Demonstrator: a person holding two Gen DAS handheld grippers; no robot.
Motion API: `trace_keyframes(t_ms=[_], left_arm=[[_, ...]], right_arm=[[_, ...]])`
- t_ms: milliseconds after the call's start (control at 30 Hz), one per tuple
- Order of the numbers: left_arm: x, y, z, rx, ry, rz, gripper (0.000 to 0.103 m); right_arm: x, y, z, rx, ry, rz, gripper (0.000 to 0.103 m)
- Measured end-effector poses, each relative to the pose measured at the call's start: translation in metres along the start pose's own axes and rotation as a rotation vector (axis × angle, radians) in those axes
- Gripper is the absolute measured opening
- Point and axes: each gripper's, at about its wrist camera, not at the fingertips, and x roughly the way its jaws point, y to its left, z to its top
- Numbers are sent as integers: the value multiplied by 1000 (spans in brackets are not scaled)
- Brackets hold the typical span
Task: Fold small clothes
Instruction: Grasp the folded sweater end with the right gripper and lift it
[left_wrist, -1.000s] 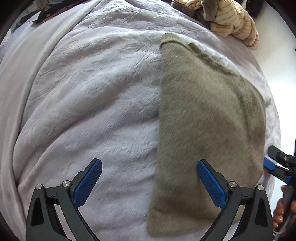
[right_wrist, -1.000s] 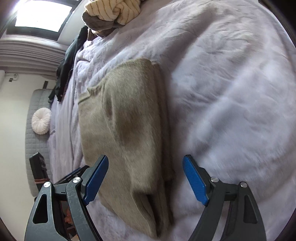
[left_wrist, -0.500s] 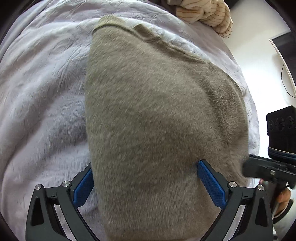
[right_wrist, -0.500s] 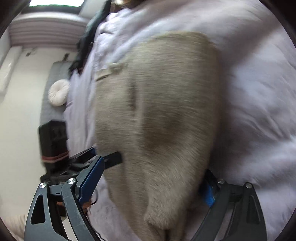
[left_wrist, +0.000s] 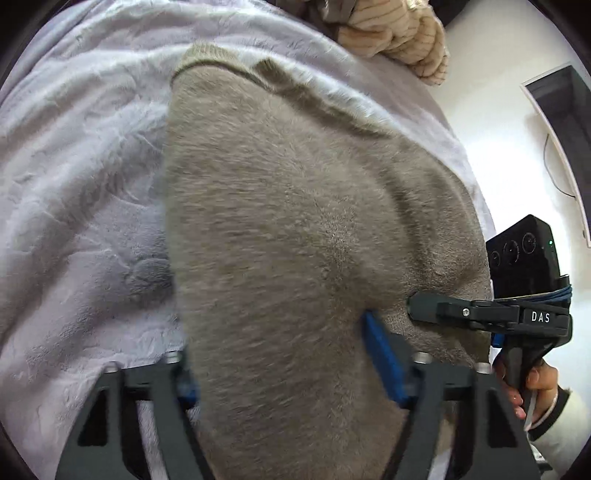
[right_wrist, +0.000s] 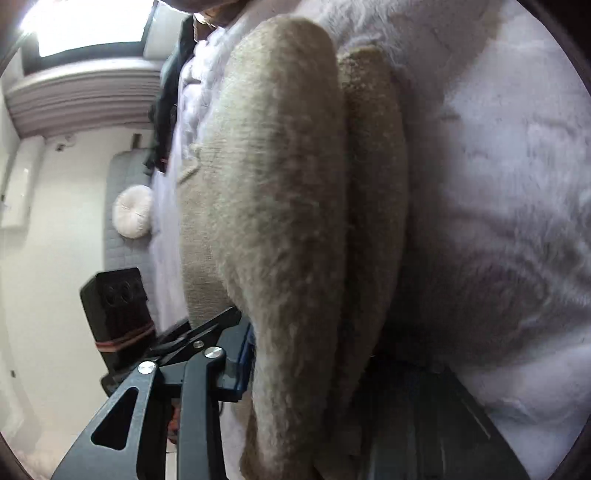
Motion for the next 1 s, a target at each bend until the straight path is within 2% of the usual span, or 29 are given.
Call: trace_keyframes(t_ms=[100, 133, 333, 533, 767, 1000], left_arm=[[-18, 0, -3, -5, -16, -34, 50], [-21, -4, 4, -6, -20, -40, 50], [-53, -16, -8, 27, -43, -54, 50], [-96, -16, -40, 77, -51, -78, 50], [-156, 9, -110, 95, -24, -78, 50], [-183, 50, -183, 65, 42, -32, 50]], right_arm=[[-6, 9, -7, 1, -4, 50, 34], [-7, 13, -10, -1, -3, 65, 34], [-19, 31, -31, 17, -14, 147, 34], [-25, 51, -74, 30, -31, 188, 34], [-1, 79, -146, 34, -31, 194, 34], [56, 91, -224, 65, 14, 165, 34]])
